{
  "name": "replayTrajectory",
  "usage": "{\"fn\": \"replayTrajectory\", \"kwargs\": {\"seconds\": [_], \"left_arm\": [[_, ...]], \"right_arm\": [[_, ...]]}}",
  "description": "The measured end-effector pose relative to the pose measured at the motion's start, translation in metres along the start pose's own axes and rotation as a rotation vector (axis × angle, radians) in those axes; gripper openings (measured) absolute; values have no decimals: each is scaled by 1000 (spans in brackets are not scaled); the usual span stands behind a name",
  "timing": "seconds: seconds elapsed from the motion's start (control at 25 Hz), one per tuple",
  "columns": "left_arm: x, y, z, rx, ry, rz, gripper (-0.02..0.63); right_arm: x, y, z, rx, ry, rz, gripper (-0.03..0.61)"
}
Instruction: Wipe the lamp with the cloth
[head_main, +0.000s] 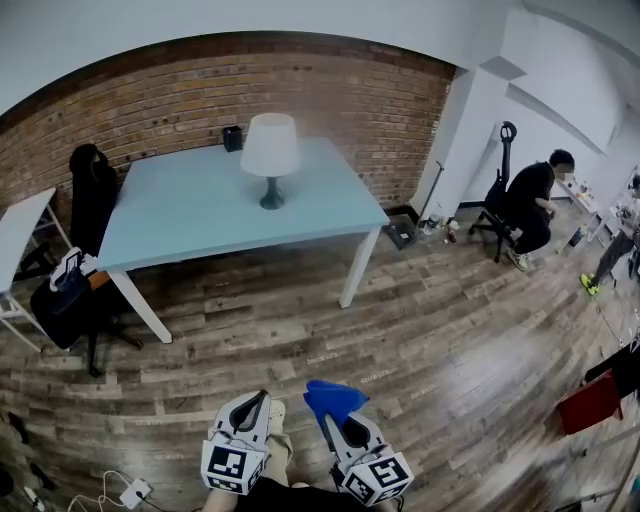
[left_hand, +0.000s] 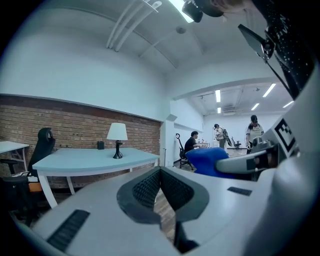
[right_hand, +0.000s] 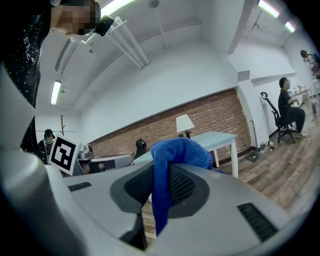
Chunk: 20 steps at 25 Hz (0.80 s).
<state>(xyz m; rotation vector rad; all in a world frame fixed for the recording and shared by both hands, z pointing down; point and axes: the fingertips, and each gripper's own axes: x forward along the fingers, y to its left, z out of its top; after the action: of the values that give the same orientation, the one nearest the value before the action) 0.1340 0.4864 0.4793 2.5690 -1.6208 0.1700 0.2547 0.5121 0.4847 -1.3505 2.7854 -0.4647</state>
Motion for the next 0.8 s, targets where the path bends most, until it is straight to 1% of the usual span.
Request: {"fn": "replayTrajectory", "kwargs": {"seconds": [0.16, 0.4, 0.6, 0.8], "left_arm": [[47, 39, 16, -2, -16, -11, 8], [118, 103, 47, 23, -35, -30, 9], [164, 162, 70, 49, -59, -18, 8], [200, 210, 75, 32, -70, 0, 9]], "right_arm": [[54, -26, 25, -3, -23, -17, 61], [145, -64, 65, -6, -57, -40, 61], [216, -83, 96, 3, -88, -31, 61], [264, -99, 106, -25, -90, -38, 61]]}}
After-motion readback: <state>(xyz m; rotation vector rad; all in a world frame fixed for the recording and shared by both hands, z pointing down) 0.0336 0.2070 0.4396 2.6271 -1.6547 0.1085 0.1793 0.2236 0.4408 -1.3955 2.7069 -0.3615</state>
